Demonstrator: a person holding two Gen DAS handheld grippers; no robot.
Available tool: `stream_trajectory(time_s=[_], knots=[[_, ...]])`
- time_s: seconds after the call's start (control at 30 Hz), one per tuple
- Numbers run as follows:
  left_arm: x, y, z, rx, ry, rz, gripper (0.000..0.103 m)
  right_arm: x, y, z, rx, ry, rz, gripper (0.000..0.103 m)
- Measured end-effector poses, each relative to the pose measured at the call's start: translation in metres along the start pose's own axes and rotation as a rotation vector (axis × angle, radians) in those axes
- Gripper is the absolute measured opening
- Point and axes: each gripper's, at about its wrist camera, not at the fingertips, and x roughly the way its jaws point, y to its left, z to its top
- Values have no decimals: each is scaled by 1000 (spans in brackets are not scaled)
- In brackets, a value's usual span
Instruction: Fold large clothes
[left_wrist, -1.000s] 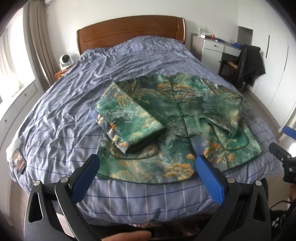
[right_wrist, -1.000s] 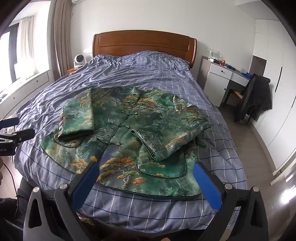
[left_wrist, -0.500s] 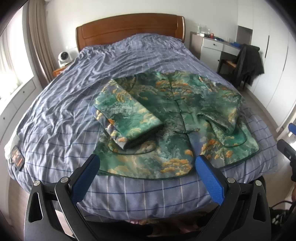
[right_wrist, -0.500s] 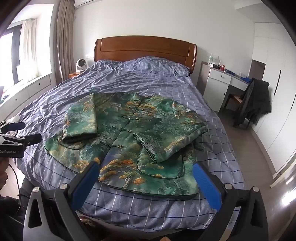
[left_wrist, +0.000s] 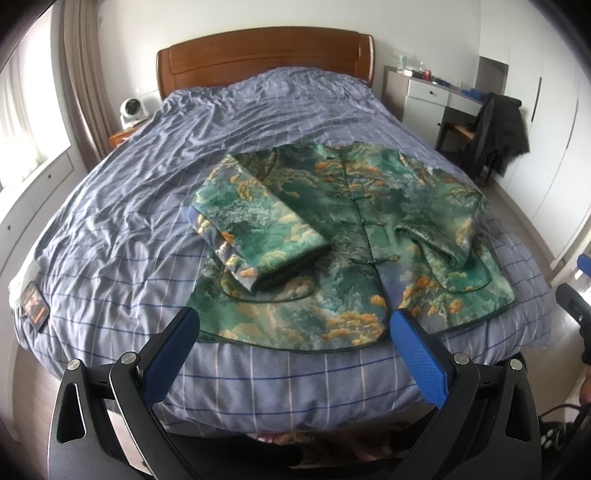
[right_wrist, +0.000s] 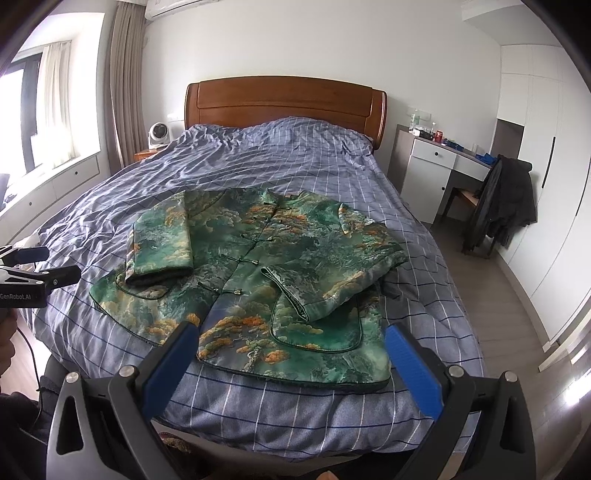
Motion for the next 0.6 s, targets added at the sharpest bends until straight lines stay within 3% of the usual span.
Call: stream_trajectory(time_s=[0.6], knots=[[1,2,1,-7,-7,-8,103,6,0,4,5,4,-8,103]])
